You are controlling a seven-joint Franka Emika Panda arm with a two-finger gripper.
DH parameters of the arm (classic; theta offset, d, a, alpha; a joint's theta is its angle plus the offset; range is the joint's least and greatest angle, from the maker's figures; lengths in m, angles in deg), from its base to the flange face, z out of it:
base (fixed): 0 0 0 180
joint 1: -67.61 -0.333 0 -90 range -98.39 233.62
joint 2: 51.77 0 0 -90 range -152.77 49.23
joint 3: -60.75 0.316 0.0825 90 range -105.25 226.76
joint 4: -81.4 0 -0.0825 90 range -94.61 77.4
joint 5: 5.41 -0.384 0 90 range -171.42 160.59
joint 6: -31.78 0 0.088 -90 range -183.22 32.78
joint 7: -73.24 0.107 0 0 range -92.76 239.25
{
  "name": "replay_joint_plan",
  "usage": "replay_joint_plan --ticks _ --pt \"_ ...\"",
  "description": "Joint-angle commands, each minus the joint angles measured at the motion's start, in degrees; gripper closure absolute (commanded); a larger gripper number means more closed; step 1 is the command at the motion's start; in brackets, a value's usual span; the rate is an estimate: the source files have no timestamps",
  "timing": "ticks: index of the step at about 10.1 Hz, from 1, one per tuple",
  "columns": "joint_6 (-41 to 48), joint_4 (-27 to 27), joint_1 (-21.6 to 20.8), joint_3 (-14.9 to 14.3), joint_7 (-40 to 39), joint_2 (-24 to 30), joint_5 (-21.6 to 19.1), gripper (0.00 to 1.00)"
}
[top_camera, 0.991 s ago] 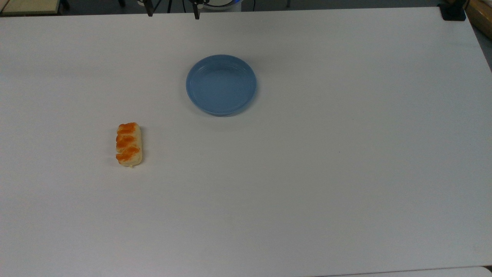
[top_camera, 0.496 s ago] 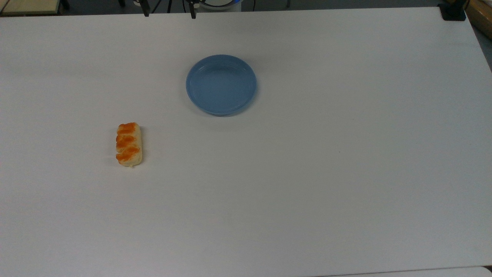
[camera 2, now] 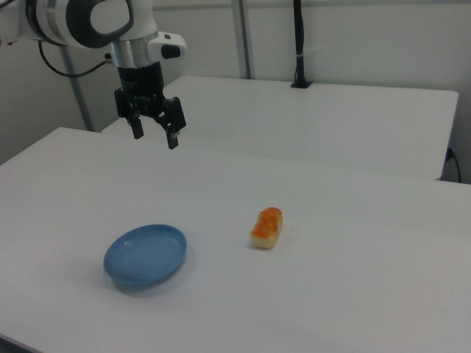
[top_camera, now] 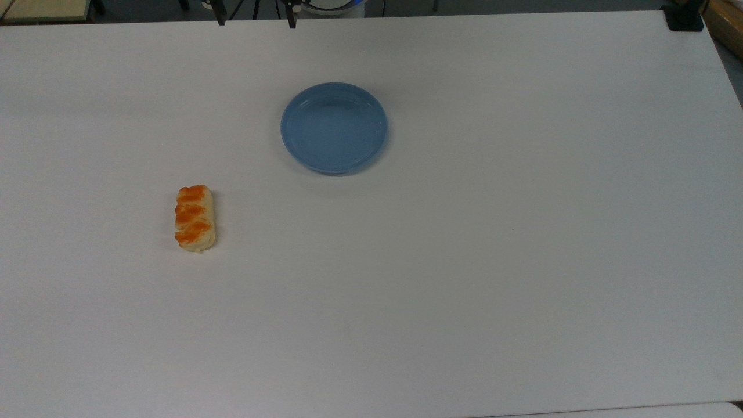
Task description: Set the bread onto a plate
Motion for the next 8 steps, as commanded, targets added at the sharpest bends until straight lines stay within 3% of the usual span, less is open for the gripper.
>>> replay_joint_plan --ticks 1,6,8 --pt "0.95 -1.13 -0.04 0.06 -1.32 1.03 -1.09 0.0" --pt "-0.19 -2.19 -0.13 0.77 -1.5 -0.89 -1.18 0.0" --pt "-5.96 -4.99 -0.04 0.68 -1.41 -2.3 -0.65 0.0"
